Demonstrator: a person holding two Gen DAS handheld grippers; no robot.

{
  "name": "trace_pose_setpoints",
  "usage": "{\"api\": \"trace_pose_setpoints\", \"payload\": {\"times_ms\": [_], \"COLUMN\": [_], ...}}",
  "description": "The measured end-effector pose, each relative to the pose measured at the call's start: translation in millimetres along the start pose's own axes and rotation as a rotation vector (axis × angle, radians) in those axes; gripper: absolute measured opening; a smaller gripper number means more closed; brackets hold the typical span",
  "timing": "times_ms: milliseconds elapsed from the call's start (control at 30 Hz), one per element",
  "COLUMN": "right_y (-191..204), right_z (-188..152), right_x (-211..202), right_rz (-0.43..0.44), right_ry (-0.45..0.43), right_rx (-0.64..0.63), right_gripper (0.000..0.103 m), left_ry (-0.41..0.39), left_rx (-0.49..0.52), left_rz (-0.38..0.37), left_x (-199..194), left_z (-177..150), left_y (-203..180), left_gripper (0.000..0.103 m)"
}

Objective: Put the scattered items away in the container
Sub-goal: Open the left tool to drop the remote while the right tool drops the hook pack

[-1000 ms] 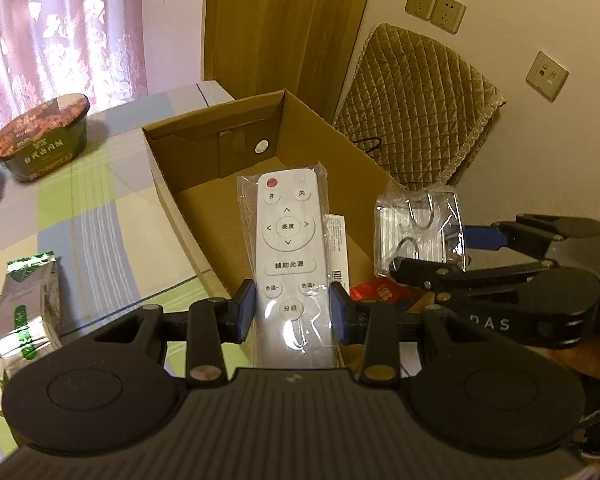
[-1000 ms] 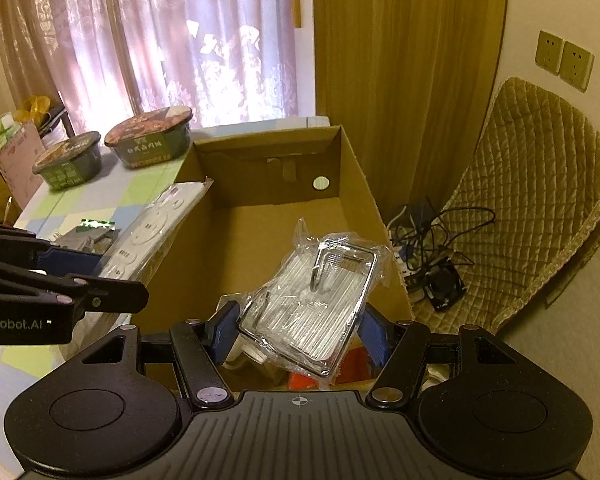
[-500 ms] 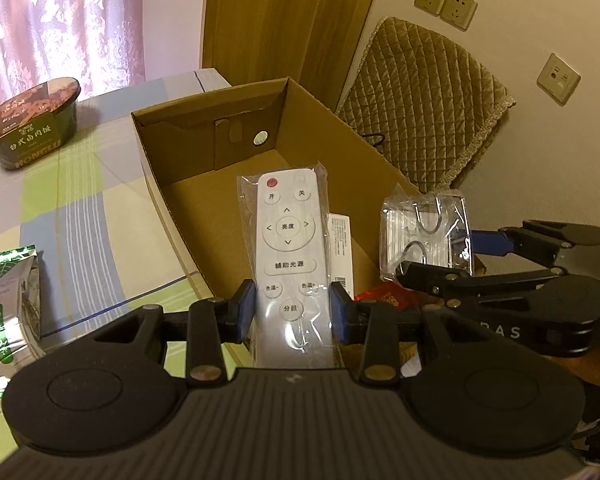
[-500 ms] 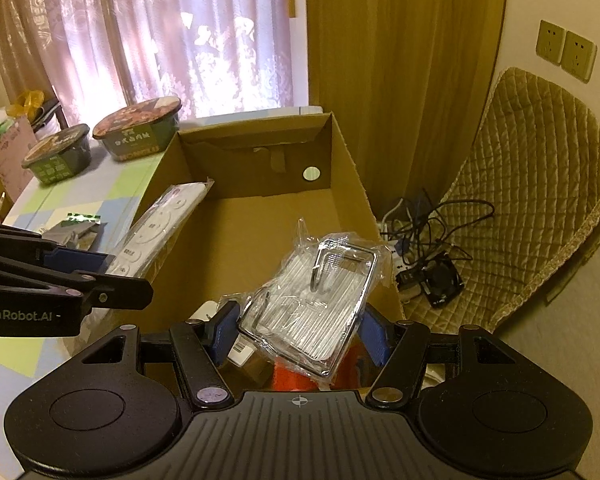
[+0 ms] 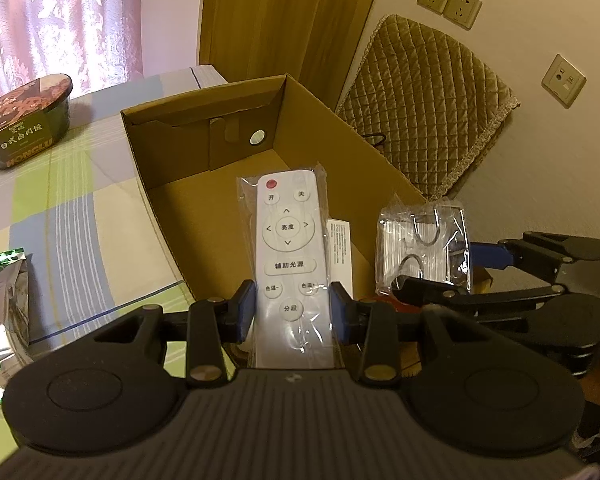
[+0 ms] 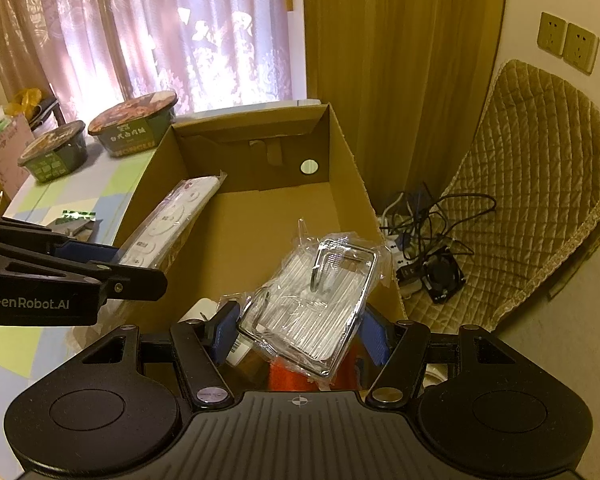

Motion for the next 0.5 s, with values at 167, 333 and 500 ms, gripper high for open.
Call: {"api": "trace_pose_setpoints", "payload": {"times_ms": [167,333,500], "right_y": [-1,-5,-5], "right_z": [0,0,-1], "right_x": [0,2,5], "right_rz": [-0.002,-0.003,0.002], "right_ry": [0.0,0.003,0.005], "right_rx": [-0.001,0.0,-0.002], "right_gripper": [0.066,0.066,0.066], "left_ry": [0.0,-0.019,-0.029], "left_rx": [-0.005,-0.025,-0.04], "left_rz": [0.004,0.018,0.036], "left_x": [3,-3,-11], "left_z": [0,-2,-6], "left_y": [0,9,19], "left_gripper": [0.043,0.043,0.043]}}
Point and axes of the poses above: each gripper's, at about its wrist camera, not at the fingertips, and x roughly the way its jaws point, y to its left, z to its top, the point moved 1 cm from there along x, roughly the way its jaws point, and after that the axes turned 15 degrees about z, right-handed, at the moved point
